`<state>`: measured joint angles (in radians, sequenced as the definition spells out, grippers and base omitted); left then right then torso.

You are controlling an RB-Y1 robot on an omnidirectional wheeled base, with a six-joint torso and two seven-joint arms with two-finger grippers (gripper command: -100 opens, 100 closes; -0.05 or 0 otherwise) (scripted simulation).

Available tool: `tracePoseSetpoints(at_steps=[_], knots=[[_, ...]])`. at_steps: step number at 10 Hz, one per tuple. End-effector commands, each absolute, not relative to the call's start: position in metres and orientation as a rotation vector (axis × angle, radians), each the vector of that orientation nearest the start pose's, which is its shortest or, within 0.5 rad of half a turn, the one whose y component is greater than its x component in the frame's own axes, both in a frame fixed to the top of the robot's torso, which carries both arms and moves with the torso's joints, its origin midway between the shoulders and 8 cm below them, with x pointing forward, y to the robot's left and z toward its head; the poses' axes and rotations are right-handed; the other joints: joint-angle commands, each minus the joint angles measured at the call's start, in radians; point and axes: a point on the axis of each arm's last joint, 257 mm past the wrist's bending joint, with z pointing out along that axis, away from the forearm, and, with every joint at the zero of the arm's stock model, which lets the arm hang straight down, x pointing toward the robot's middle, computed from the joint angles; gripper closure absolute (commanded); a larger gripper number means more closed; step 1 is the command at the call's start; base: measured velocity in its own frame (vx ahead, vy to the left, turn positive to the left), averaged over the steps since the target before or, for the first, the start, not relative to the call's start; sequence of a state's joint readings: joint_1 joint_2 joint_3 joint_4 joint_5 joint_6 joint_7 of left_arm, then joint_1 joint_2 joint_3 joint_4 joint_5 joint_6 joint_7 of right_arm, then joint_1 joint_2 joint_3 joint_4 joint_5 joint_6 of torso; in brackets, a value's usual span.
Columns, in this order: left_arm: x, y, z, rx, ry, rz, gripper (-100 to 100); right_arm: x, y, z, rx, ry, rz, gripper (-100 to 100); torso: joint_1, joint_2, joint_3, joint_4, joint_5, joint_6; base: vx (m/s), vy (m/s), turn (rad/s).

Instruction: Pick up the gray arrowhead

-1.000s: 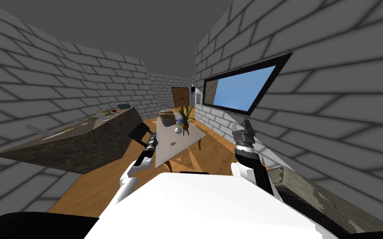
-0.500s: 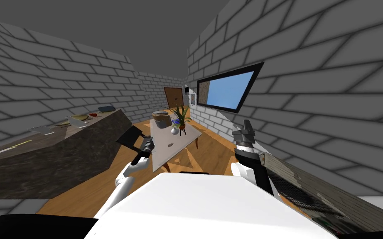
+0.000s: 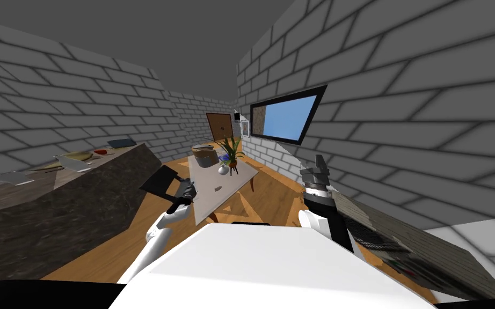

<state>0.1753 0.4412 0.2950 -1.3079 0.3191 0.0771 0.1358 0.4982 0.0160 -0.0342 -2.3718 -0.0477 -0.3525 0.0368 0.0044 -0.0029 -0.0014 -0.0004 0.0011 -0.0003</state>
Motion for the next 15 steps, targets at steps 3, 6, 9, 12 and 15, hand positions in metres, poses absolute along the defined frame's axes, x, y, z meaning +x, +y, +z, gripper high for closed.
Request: tracePoseSetpoints(at_steps=[3,6,9,12,15], knots=[[0.383,0.599,-0.382,-1.811,1.044,-0.628,-100,0.346,-0.297,0.038,0.723,0.615,1.256,0,0.001,0.001,0.000,0.000,0.000,0.000,-0.035,0.039,-0.236],[0.366,0.614,-0.402,-1.903,1.014,-0.581,-100,0.346,-0.297,0.038,0.723,0.615,1.256,0,0.000,-0.001,0.000,0.000,0.000,0.000,-0.015,0.031,-0.163],[0.337,0.636,-0.432,-2.064,0.933,-0.514,-100,0.346,-0.297,0.038,0.723,0.616,1.255,0,0.001,-0.001,-0.001,0.000,0.000,-0.002,-0.008,0.041,-0.229],[0.310,0.643,-0.458,-2.177,0.887,-0.455,-100,0.346,-0.297,0.038,0.723,0.615,1.256,0,0.002,-0.002,-0.001,0.000,0.000,0.000,-0.003,0.046,-0.221],[0.291,0.647,-0.474,-2.267,0.834,-0.417,-100,0.346,-0.297,0.038,0.723,0.616,1.255,0,0.001,-0.003,-0.002,-0.001,0.000,-0.001,0.006,0.032,-0.134]])
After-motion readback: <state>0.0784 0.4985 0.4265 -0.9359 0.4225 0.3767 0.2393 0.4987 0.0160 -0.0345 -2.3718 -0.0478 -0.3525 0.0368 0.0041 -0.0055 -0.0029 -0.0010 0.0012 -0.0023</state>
